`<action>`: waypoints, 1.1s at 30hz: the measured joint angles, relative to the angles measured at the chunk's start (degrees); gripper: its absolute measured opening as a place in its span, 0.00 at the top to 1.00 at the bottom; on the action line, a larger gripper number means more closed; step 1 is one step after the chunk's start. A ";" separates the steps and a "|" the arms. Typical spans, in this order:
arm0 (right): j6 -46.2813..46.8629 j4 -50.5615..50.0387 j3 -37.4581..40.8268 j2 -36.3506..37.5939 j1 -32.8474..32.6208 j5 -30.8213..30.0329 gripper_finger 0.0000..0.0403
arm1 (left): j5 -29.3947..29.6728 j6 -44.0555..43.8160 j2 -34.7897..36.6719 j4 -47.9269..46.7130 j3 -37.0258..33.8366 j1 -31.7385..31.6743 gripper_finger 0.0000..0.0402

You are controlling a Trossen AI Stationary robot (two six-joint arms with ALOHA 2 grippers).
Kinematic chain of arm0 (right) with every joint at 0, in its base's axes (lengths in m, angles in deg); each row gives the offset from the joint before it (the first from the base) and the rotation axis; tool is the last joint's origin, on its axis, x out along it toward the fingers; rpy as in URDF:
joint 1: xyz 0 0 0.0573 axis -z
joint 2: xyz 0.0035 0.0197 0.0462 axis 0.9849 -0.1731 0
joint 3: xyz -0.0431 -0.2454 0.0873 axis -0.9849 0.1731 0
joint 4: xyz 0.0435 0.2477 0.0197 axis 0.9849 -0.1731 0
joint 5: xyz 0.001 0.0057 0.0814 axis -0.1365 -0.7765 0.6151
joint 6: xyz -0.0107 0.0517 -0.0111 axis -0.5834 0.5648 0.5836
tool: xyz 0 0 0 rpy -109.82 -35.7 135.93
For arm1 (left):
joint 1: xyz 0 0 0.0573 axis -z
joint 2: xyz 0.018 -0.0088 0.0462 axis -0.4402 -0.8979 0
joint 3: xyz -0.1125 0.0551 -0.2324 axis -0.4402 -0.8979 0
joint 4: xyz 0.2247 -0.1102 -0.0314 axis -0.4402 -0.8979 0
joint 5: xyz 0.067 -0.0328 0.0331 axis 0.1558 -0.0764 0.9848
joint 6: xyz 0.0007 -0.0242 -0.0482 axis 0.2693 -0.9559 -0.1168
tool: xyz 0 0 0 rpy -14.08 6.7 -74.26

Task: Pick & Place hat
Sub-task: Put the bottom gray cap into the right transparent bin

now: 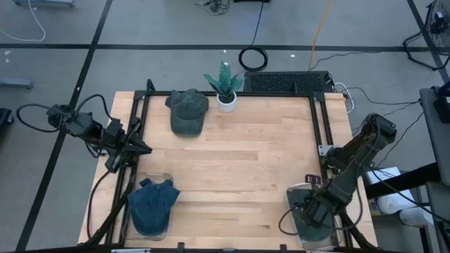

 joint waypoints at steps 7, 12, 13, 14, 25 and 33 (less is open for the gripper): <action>2.57 6.06 -3.00 0.02 -4.28 3.13 1.00 | 0.00 0.00 -0.02 0.01 0.00 -0.01 0.92; 4.14 9.44 -0.83 -0.01 -6.80 2.41 1.00 | 0.00 0.01 -0.02 -0.01 0.00 -0.01 0.92; 5.23 9.50 -0.15 -0.03 -7.05 2.13 1.00 | 0.00 0.01 -0.01 0.00 0.00 0.00 0.92; 6.24 9.52 0.67 0.00 -7.22 2.18 1.00 | 0.00 0.00 -0.02 0.01 0.00 -0.02 0.92; 6.40 21.17 12.83 0.24 -5.24 8.47 1.00 | 0.00 0.01 0.00 0.01 0.00 -0.02 0.92; 8.61 30.25 21.45 0.10 -1.85 15.53 1.00 | 0.00 0.01 -0.01 0.01 0.00 0.00 0.92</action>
